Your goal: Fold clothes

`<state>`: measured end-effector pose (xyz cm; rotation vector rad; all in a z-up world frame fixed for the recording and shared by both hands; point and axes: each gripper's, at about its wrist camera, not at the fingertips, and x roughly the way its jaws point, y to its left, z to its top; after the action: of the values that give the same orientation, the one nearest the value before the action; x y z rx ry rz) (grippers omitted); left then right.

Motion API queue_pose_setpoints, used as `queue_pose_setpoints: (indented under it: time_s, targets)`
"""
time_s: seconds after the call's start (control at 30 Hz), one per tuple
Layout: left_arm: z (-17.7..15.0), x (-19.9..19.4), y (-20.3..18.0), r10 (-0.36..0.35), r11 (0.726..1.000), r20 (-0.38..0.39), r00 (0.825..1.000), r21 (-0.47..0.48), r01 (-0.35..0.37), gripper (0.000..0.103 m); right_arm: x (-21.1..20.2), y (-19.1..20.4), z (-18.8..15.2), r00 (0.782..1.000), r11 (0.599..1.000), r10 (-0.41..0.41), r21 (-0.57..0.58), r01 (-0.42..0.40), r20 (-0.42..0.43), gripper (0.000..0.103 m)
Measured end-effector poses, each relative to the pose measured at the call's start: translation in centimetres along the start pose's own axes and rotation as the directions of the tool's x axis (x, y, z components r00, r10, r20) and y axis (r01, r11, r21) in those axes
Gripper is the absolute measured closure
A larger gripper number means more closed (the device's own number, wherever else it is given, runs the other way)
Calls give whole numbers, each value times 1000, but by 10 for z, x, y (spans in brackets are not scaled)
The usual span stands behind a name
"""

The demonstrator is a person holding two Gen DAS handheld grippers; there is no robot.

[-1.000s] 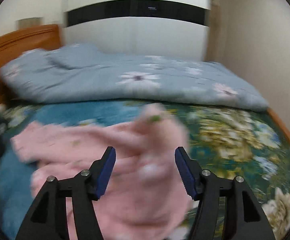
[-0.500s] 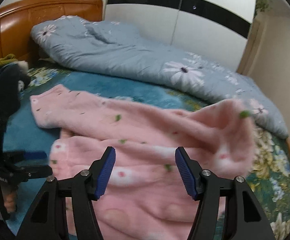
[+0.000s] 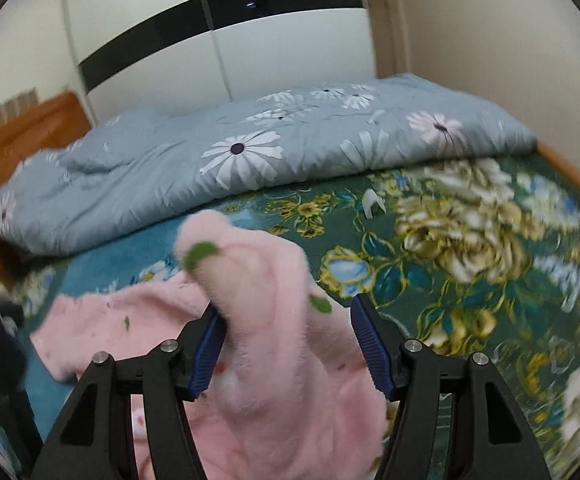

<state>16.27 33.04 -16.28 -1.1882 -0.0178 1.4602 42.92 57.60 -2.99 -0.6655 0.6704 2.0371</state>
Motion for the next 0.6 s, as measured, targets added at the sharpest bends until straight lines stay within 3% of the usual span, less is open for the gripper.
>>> queue_pose_setpoints:
  time_s: [0.1,0.13,0.17,0.2,0.23,0.3,0.37,0.47,0.53,0.6]
  targets:
    - [-1,-2,11,-19,998,-9,1000,-58,18,74,7,-10,-4,999,999,9,47,-7,-36,39]
    - [-1,-3,13,-28,997,-7,1000,-78,27,78,7,-11,-6,999,998,16,60,-13,-46,39]
    - [0,-5,16,-37,995,1,999,-95,37,90,5,-12,-8,999,997,21,69,-18,-49,40]
    - [1,-10,18,-44,993,13,999,-109,45,93,3,-12,-11,998,997,26,78,-22,-52,46]
    - [3,-17,21,-50,991,32,998,-121,53,94,1,-12,-13,998,996,32,82,-27,-58,56]
    - [9,-40,27,-60,987,84,995,-146,71,95,-1,-7,-16,996,997,45,71,-39,-78,66]
    - [17,-72,40,-72,977,152,986,-189,100,96,-6,2,-20,993,996,78,49,-73,-93,67]
    - [26,-127,69,-57,958,256,965,-259,125,96,-16,21,-28,973,980,195,50,-191,-119,67]
    - [27,-164,90,-3,948,319,948,-301,105,96,-20,38,-33,952,962,273,42,-270,-135,67]
    - [25,-205,119,72,933,390,918,-352,77,96,-26,54,-37,930,939,342,29,-341,-137,67]
